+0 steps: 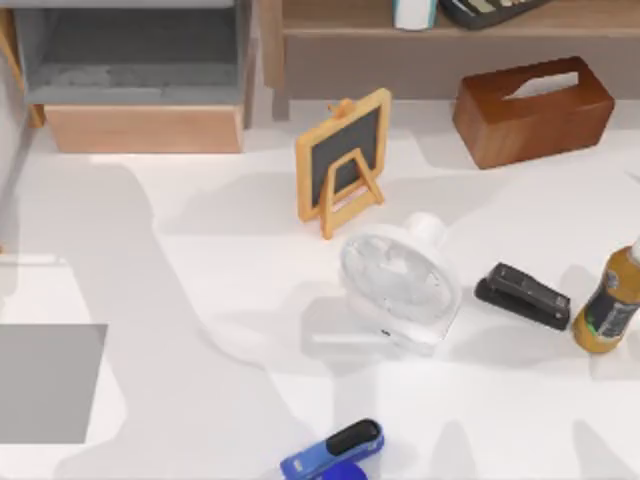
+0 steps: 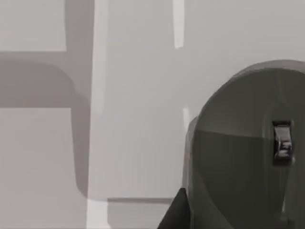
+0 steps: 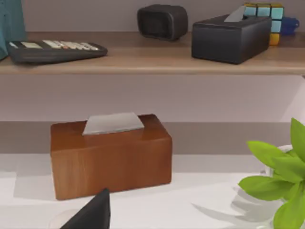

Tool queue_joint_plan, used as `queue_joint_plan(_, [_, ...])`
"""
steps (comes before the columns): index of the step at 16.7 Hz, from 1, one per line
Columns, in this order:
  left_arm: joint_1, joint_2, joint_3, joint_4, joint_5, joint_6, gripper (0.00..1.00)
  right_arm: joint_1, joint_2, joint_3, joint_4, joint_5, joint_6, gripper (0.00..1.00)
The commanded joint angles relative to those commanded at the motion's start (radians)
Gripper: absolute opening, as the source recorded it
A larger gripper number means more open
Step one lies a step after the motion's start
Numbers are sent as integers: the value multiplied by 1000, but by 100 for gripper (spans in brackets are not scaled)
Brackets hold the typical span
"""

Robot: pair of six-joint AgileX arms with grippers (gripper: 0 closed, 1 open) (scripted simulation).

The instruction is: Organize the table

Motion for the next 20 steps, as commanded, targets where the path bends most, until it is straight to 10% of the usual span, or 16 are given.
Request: queue_joint_plan(20, [-28,-299,-114,-18,-140,5,0,0,0,0,0,0,0,100])
